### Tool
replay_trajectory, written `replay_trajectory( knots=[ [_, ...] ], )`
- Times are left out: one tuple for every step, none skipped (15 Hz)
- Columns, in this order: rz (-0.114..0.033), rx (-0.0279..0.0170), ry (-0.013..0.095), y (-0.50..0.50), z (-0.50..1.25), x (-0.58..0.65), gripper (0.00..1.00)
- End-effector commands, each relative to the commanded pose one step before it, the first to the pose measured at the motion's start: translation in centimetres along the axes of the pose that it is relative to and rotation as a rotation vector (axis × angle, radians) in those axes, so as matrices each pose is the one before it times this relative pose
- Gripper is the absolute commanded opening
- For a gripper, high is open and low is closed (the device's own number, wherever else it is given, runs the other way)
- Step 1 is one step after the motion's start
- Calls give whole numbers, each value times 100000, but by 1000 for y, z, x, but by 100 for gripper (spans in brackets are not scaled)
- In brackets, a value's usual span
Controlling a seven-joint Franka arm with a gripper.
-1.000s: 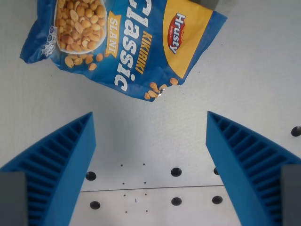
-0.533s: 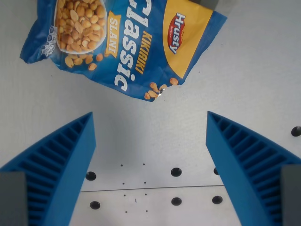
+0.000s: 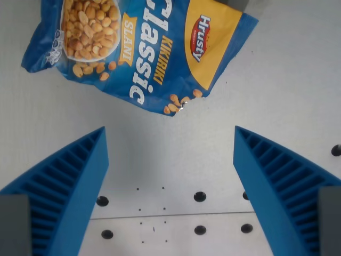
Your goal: Move above the blue bag
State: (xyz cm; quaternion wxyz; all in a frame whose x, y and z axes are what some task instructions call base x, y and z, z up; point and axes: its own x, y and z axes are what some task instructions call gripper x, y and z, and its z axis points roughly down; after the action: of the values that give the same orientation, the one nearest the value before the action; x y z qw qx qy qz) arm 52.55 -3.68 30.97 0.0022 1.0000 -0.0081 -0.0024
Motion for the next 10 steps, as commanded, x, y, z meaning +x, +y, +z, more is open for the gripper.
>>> replay_trajectory(
  knots=[
    [-766, 206, 2387, -196, 519, 578, 100],
    [-111, 48, -96, -46, 212, 135, 100],
    [-18, 48, 190, -50, 223, 142, 100],
    [-58, 62, 98, -52, 232, 150, 100],
    [31, 74, -63, -54, 245, 158, 100],
    [28, 60, -101, -54, 258, 163, 100],
    [-12, 62, -164, -53, 270, 170, 100],
    [-1, 37, -232, -55, 284, 176, 100],
    [-50, 61, -62, -56, 296, 183, 100],
    [-89, 62, -248, -59, 309, 191, 100]
  ],
)
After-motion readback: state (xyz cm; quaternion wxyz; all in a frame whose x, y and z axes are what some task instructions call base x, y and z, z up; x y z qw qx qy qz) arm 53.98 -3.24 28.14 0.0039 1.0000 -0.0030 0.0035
